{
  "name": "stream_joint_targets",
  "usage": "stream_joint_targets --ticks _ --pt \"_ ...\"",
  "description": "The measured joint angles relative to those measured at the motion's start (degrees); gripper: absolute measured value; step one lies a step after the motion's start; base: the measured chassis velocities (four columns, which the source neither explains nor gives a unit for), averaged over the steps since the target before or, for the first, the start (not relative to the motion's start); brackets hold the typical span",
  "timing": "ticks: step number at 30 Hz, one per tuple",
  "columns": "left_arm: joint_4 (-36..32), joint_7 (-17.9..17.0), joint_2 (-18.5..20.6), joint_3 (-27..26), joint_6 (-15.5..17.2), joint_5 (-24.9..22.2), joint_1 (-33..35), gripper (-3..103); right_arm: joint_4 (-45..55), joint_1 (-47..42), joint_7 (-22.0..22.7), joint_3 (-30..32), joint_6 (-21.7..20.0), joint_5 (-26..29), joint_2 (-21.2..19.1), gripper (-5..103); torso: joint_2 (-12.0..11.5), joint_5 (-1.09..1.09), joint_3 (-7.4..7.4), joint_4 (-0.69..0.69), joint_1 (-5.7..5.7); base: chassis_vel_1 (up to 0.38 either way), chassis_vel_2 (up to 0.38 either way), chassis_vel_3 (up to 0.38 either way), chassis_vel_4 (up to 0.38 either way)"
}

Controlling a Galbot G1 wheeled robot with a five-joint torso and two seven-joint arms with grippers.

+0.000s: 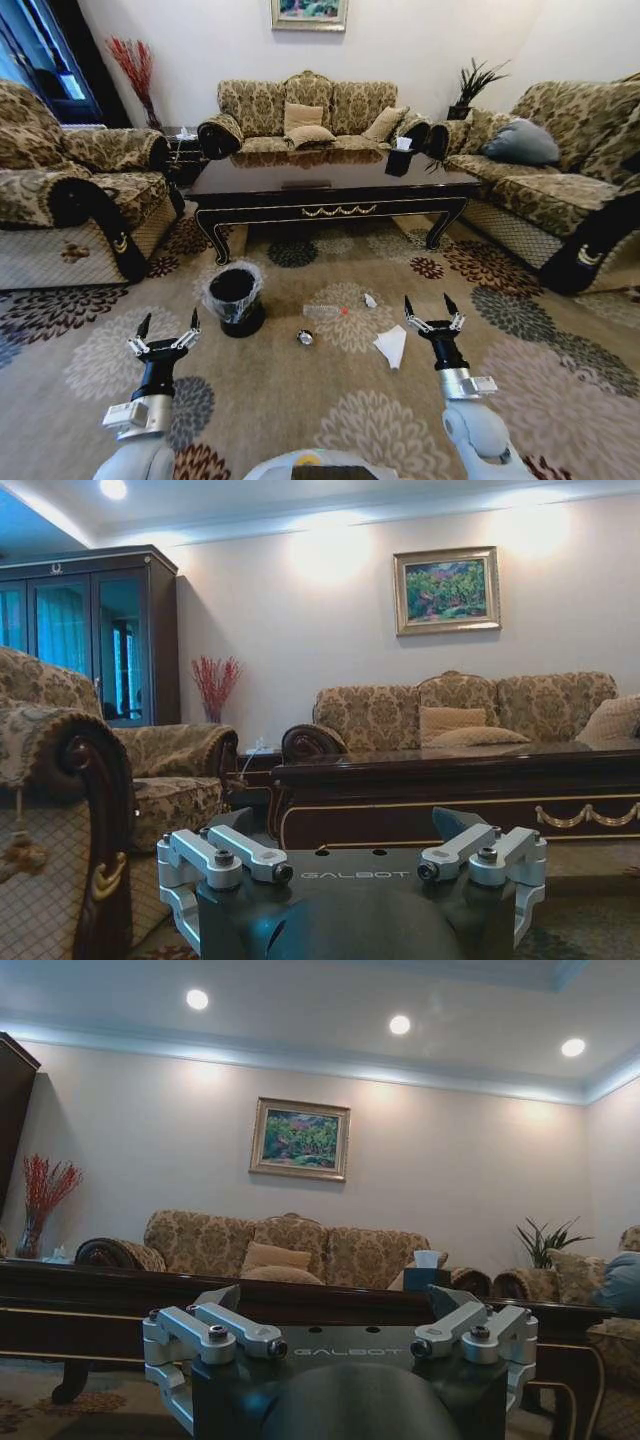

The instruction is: Move to the front of the table and pick up the trash from the floor, then place it into the trash bin.

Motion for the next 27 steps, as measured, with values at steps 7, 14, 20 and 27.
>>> stream_joint_targets --ticks 7,14,20,27 --pt "0.0 0.1 0.0 0.0 -0.3 -0.1 0.1 100 -0.2 -0.2 0.0 0.0 0.2 -0.2 0.4 100 0.0 0.0 0.0 -0.01 0.0 -0.191 0.192 0.179 -0.178" --pt "0.1 0.1 -0.1 0.0 -0.3 -0.1 0.2 100 -0.1 -0.3 1.1 -0.3 0.7 0.0 0.5 100 0.0 0.0 0.0 0.0 0.0 -0.194 0.188 0.195 -0.185" --pt "0.3 -0.3 0.0 0.0 -0.3 -0.3 0.3 100 0.3 0.0 2.2 -0.9 1.0 0.9 0.6 100 0.0 0.0 0.02 0.01 0.01 -0.129 0.124 0.125 -0.126" --pt "0.5 -8.2 2.1 -0.8 8.5 -3.0 -3.7 100 0.0 -0.1 3.3 -1.3 1.0 0.1 0.9 100 0.0 0.0 -0.01 -0.01 0.0 -0.005 0.009 0.011 -0.005"
